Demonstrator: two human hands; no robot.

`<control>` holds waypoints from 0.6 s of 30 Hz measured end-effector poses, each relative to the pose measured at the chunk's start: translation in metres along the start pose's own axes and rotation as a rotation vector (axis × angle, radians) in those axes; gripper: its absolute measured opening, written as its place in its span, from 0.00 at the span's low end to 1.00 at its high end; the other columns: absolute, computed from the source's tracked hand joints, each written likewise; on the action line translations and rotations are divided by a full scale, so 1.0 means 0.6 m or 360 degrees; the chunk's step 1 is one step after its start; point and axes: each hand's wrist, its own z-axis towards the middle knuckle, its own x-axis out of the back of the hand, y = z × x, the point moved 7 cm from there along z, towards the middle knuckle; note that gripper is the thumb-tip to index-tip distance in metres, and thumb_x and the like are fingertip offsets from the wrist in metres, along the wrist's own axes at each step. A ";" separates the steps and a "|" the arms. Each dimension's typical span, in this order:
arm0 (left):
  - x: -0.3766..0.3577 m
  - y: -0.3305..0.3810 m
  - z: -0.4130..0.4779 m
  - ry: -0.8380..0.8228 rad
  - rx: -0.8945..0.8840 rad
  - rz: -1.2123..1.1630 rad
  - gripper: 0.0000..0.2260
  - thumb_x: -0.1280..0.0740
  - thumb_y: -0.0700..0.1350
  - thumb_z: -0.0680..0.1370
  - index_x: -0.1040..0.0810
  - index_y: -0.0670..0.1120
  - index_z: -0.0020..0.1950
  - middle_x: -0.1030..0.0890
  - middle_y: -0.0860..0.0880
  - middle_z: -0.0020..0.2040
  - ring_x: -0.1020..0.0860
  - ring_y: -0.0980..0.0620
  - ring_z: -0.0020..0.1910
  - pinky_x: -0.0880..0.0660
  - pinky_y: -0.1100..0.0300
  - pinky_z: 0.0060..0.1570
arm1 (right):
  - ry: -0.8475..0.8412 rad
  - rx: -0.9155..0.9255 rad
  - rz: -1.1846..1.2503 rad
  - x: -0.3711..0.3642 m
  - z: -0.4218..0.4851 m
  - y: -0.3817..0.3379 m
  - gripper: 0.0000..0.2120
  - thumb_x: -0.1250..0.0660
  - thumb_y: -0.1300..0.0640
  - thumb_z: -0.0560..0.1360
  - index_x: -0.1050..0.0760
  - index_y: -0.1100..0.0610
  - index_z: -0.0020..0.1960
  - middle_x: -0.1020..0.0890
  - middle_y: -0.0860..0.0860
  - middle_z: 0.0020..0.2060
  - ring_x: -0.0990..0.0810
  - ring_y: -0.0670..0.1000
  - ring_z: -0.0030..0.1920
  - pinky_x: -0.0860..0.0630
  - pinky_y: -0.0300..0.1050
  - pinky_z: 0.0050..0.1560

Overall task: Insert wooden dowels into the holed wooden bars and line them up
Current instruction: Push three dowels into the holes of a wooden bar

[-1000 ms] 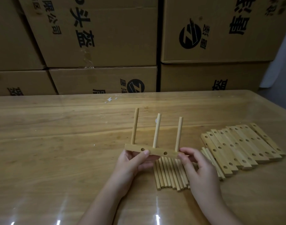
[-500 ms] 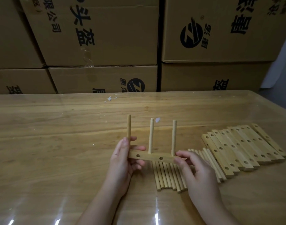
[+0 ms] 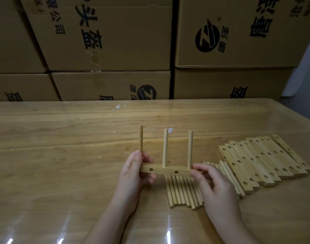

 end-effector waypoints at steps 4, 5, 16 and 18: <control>0.007 -0.002 0.002 0.0113 -0.0029 0.0188 0.17 0.39 0.61 0.74 0.16 0.53 0.43 0.16 0.47 0.46 0.18 0.51 0.43 0.21 0.56 0.40 | 0.0056 -0.0036 -0.0013 0.010 0.002 0.009 0.09 0.33 0.54 0.73 0.24 0.42 0.49 0.20 0.40 0.38 0.22 0.39 0.43 0.28 0.29 0.38; 0.008 -0.002 0.001 0.0136 -0.0008 0.0192 0.20 0.40 0.64 0.74 0.16 0.52 0.42 0.16 0.46 0.46 0.18 0.50 0.45 0.21 0.56 0.40 | 0.0045 -0.0036 -0.0010 0.009 0.002 0.007 0.09 0.33 0.54 0.73 0.25 0.41 0.49 0.20 0.39 0.39 0.22 0.40 0.44 0.27 0.32 0.40; 0.013 0.018 -0.001 0.0222 0.0064 0.0126 0.30 0.49 0.74 0.67 0.36 0.48 0.22 0.31 0.48 0.23 0.31 0.51 0.23 0.31 0.60 0.30 | -0.0109 0.0073 -0.0168 -0.013 -0.004 -0.012 0.10 0.31 0.57 0.72 0.24 0.43 0.49 0.25 0.30 0.43 0.23 0.46 0.49 0.28 0.40 0.47; 0.019 0.019 -0.001 0.0277 0.0061 0.0106 0.31 0.47 0.75 0.67 0.37 0.48 0.21 0.36 0.49 0.21 0.36 0.52 0.21 0.36 0.59 0.30 | -0.0164 0.0140 -0.0244 -0.020 -0.006 -0.022 0.08 0.30 0.56 0.71 0.22 0.47 0.49 0.26 0.30 0.43 0.24 0.43 0.47 0.30 0.41 0.49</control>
